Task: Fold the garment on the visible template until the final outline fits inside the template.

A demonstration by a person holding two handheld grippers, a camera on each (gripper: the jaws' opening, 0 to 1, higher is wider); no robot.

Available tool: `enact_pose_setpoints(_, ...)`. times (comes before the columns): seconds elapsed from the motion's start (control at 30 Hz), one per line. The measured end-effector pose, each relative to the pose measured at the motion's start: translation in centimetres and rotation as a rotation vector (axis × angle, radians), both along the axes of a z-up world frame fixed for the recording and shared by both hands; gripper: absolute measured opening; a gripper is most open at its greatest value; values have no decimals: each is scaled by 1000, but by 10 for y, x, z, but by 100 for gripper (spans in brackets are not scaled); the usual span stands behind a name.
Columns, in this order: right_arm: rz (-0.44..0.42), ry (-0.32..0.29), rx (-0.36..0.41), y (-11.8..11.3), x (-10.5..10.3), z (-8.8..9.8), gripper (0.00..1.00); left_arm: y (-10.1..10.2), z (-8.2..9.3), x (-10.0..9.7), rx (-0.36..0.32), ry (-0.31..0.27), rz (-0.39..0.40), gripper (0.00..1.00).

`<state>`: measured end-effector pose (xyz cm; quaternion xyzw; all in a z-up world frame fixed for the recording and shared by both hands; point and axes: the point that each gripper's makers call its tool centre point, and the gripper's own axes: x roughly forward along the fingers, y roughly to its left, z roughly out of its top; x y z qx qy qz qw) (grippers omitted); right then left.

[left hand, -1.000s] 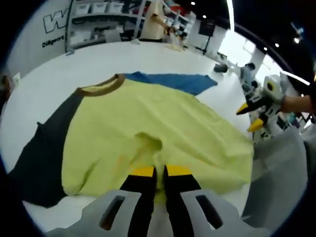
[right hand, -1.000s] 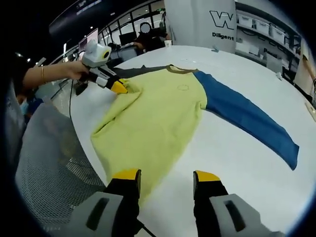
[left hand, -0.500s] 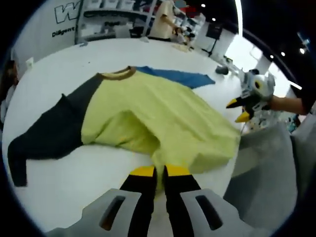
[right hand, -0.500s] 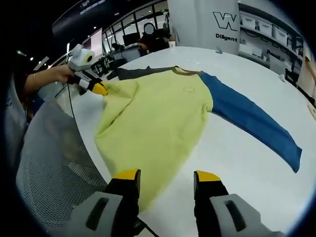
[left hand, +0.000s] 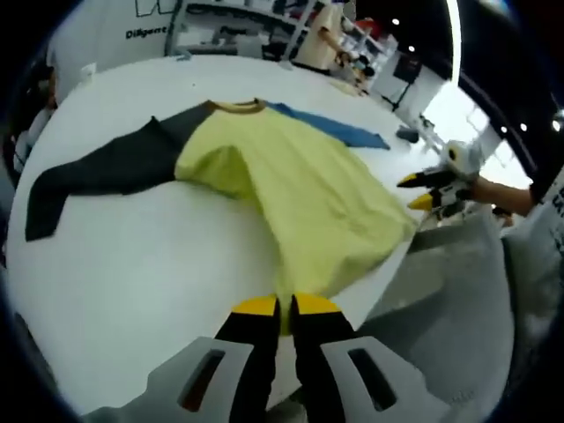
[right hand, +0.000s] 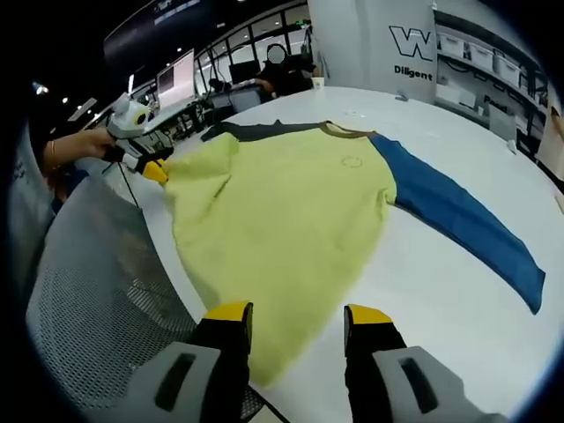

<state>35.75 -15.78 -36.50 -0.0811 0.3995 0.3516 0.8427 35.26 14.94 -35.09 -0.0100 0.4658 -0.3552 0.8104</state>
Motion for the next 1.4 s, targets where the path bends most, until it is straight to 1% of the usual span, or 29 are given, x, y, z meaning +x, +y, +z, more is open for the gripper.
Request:
enact_pose_setpoints(0.07, 1, 1, 0, 1, -1, 1, 38, 2, 1, -7, 13, 14, -10, 1)
enact_pose_setpoints(0.1, 4, 2, -2, -1, -1, -1, 38, 5, 4, -15, 47, 17, -33, 1)
enact_pose_setpoints(0.13, 7, 6, -5, -3, -1, -3, 38, 6, 13, -23, 49, 20, -44, 1)
enact_pose_setpoints(0.2, 11, 10, -6, -3, -2, -4, 39, 7, 17, -27, 32, 39, -44, 1)
enact_pose_setpoints(0.33, 16, 20, -13, -3, -5, -5, 39, 7, 18, -30, 32, 46, -38, 1)
enact_pose_setpoints(0.4, 23, 28, -16, 0, -8, -5, 39, 13, 9, -33, 46, 86, -22, 1)
enact_pose_setpoints(0.57, 29, 32, -16, 2, -10, -5, 39, 18, -13, -38, 75, 150, 2, 1)
enact_pose_setpoints(0.67, 29, 34, -21, 2, -11, -5, 40, 20, -20, -38, 83, 169, -2, 1)
enact_pose_setpoints(0.73, 32, 38, -25, 2, -12, -5, 40, 21, -24, -40, 113, 176, 1, 1)
enact_pose_setpoints(0.77, 34, 40, -27, 2, -12, -6, 40, 23, -26, -42, 140, 180, -8, 1)
enact_pose_setpoints(0.83, 34, 43, -29, 1, -12, -6, 40, 28, -35, -45, 172, 191, -21, 1)
enact_pose_setpoints(0.9, 29, 46, -28, 1, -12, -6, 39, 29, -40, -49, 191, 203, -32, 1)
enact_pose_setpoints(0.93, 29, 46, -28, 1, -12, -6, 39, 29, -40, -50, 192, 203, -33, 1)
enact_pose_setpoints(0.97, 28, 43, -30, 1, -12, -6, 39, 24, -37, -53, 196, 207, -31, 1)
enact_pose_setpoints(1.0, 29, 45, -33, 1, -12, -6, 39, 27, -42, -53, 195, 213, -25, 1)
enact_pose_setpoints(1.03, 30, 47, -34, 1, -12, -6, 39, 29, -43, -53, 197, 214, -19, 1)
enact_pose_setpoints(1.1, 33, 46, -34, 1, -12, -6, 39, 30, -43, -52, 177, 218, 9, 1)
enact_pose_setpoints(1.2, 32, 43, -35, 2, -11, -5, 40, 29, -38, -54, 173, 199, 16, 2)
enact_pose_setpoints(1.23, 31, 41, -34, 2, -11, -5, 41, 30, -36, -54, 170, 181, 14, 2)
enact_pose_setpoints(1.27, 30, 39, -34, 2, -10, -5, 41, 35, -41, -52, 171, 169, 12, 3)
enact_pose_setpoints(1.33, 32, 41, -34, 3, -11, -5, 41, 37, -42, -52, 170, 166, 16, 4)
enact_pose_setpoints(1.37, 31, 41, -35, 3, -11, -5, 42, 33, -34, -51, 173, 129, 29, 4)
enact_pose_setpoints(1.4, 33, 37, -36, 3, -10, -4, 43, 37, -34, -45, 174, 87, 27, 4)
